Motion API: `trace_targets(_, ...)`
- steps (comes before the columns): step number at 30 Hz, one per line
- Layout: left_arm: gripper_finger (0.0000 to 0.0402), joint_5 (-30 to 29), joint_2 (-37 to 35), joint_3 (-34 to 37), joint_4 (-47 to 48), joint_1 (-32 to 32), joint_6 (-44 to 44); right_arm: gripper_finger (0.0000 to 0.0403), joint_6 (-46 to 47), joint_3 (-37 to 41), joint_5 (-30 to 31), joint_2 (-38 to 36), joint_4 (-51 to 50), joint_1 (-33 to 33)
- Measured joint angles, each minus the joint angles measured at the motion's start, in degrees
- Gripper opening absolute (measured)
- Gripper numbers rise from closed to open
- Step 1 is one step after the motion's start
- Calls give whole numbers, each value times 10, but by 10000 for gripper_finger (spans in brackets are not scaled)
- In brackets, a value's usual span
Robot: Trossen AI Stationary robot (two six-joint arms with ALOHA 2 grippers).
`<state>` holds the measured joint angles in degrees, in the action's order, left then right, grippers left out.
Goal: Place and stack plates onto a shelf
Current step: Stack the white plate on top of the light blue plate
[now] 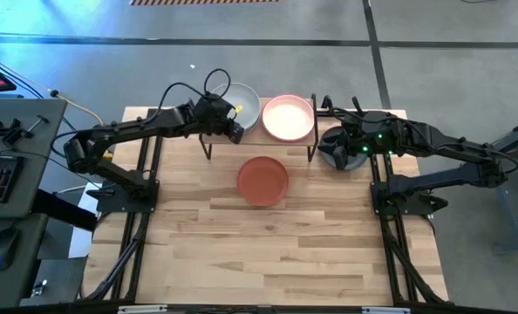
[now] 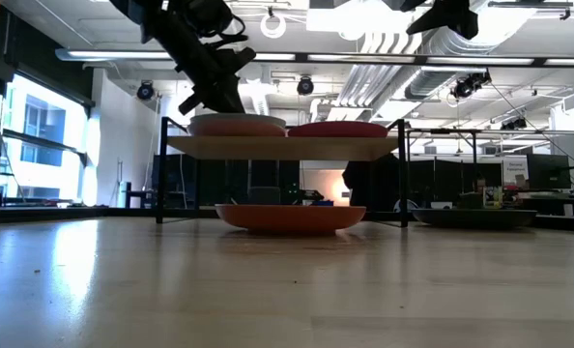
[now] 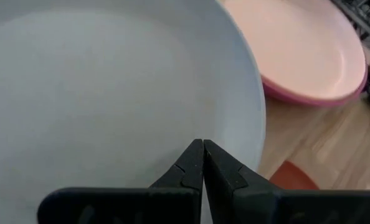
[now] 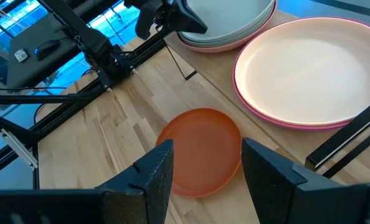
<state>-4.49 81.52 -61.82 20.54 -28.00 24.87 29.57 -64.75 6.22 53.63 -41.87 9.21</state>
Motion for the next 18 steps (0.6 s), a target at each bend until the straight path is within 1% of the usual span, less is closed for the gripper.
trace_targets(4,0,-10,0,0,22,8,-15,168,0,0,13,0,0,0)
trace_targets(8,0,-16,0,0,22,12,-15,168,-3,0,14,0,0,0)
trace_targets(18,0,25,-3,-7,10,12,-17,168,-7,0,14,0,0,0)
